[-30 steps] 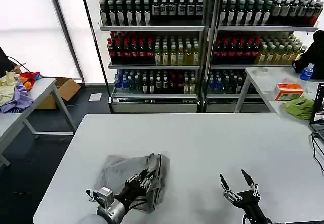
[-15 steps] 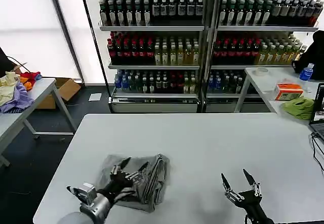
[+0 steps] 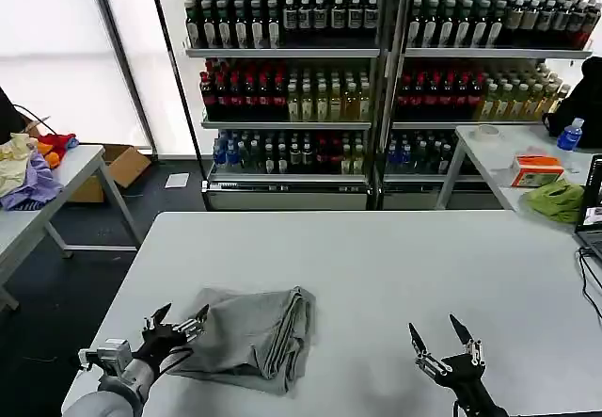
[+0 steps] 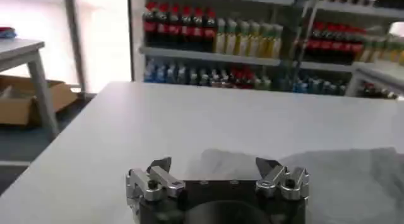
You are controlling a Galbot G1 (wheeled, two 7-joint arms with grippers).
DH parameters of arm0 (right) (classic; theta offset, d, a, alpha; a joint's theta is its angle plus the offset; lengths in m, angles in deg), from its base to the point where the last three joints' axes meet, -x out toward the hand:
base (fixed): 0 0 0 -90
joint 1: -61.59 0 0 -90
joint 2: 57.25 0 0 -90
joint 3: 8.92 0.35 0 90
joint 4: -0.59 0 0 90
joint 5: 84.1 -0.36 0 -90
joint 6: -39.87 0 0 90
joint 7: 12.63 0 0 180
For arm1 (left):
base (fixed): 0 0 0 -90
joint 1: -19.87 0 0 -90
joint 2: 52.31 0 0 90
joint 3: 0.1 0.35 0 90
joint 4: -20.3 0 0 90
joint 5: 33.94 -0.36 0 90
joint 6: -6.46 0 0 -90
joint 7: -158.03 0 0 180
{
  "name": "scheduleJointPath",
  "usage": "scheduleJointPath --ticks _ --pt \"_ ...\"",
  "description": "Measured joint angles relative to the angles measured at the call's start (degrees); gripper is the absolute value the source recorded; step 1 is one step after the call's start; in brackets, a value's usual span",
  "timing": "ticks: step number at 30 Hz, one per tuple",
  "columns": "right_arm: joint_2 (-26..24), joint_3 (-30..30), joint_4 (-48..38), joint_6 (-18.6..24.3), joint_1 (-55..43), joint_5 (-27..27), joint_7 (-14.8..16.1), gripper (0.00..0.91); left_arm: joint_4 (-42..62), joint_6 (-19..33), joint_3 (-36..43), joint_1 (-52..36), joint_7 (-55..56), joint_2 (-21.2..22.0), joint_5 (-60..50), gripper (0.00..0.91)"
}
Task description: Fold and organize the clothes.
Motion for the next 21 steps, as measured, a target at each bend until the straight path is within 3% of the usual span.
scheduleJointPath --ticks 21 --pt "0.94 -0.27 0.67 0.14 0.74 0.76 0.06 0.907 0.78 -1.0 1.8 0.84 1.87 4.7 -2.75 0.907"
